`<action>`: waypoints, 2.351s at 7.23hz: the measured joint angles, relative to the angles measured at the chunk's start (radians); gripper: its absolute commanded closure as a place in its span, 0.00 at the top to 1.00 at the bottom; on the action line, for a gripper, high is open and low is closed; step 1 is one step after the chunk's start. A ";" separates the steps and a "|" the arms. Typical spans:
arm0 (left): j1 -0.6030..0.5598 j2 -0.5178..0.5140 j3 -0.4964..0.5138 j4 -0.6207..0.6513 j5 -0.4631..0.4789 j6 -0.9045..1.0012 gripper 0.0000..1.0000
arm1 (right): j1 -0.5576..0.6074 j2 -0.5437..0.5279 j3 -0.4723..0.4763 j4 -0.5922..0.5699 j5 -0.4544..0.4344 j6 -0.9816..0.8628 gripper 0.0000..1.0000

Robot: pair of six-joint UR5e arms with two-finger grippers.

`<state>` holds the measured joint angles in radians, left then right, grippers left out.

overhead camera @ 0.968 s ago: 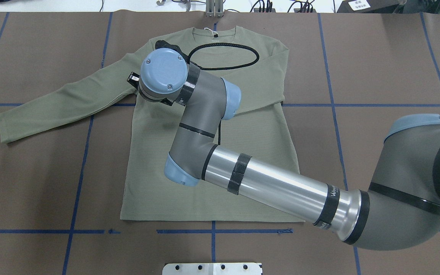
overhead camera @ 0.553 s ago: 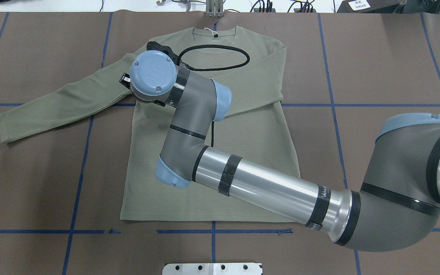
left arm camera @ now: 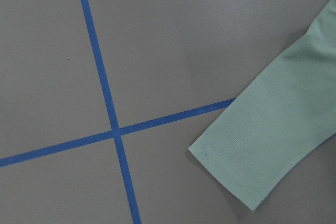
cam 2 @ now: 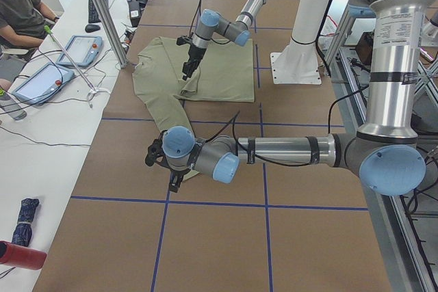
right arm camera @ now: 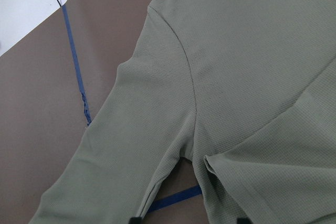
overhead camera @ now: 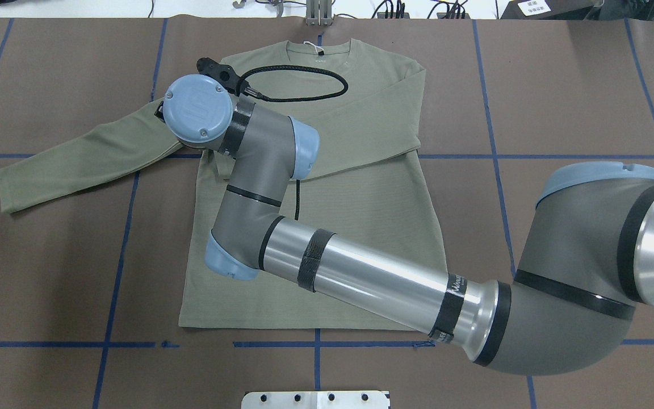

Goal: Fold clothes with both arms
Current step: 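Carry the held sleeve across the shirt body toward the other sleeve, then release the sleeve on the shirt while the left gripper grasps the other cuff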

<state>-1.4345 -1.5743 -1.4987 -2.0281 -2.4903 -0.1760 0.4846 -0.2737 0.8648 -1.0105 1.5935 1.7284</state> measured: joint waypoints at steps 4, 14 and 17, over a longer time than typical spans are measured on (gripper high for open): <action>0.131 -0.076 0.260 -0.303 0.011 -0.256 0.88 | 0.020 -0.131 0.258 -0.145 0.056 -0.045 1.00; 0.222 -0.185 0.401 -0.338 0.046 -0.285 0.64 | 0.034 -0.449 0.655 -0.213 0.063 -0.042 1.00; 0.228 -0.192 0.411 -0.337 0.047 -0.284 0.57 | 0.034 -0.456 0.655 -0.209 0.064 -0.045 1.00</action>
<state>-1.2068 -1.7666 -1.0881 -2.3654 -2.4437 -0.4603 0.5185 -0.7298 1.5202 -1.2199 1.6580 1.6832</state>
